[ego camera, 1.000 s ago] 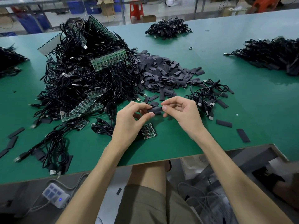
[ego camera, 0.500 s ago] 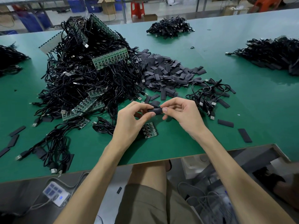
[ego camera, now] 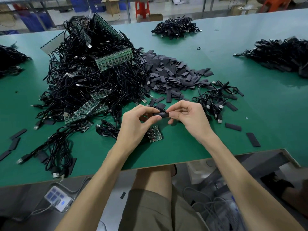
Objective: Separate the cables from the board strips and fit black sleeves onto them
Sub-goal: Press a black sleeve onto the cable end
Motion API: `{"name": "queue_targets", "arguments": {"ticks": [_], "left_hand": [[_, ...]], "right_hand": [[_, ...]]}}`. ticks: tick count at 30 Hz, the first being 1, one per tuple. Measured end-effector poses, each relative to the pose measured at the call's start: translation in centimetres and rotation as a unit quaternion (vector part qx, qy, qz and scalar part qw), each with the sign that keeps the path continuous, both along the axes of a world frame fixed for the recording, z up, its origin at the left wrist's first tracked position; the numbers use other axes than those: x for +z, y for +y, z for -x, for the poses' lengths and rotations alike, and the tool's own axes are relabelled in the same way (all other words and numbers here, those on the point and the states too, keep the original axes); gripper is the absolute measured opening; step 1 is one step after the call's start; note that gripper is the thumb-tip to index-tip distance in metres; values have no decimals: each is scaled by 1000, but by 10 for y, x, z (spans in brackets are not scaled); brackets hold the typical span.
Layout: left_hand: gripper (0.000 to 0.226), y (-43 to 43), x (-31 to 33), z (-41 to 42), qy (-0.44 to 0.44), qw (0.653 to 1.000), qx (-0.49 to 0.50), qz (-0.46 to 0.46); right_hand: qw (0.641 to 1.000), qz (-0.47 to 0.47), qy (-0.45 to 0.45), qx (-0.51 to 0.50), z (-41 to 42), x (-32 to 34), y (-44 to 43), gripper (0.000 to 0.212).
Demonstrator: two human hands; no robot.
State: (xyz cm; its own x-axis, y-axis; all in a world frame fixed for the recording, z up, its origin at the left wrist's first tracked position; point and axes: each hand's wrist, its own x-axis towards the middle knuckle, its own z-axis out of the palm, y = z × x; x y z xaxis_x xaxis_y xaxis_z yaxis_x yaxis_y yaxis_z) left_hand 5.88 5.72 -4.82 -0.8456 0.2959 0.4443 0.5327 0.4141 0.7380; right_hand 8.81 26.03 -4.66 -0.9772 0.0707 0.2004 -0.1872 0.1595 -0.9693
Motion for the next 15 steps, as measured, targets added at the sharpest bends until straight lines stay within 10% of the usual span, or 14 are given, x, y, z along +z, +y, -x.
{"name": "queue_targets", "arguments": {"ticks": [15], "left_hand": [[9,2,2,-1,18,999,40,-13]], "right_hand": [[1000,23,9,-4,2,-1,-1,13]]}}
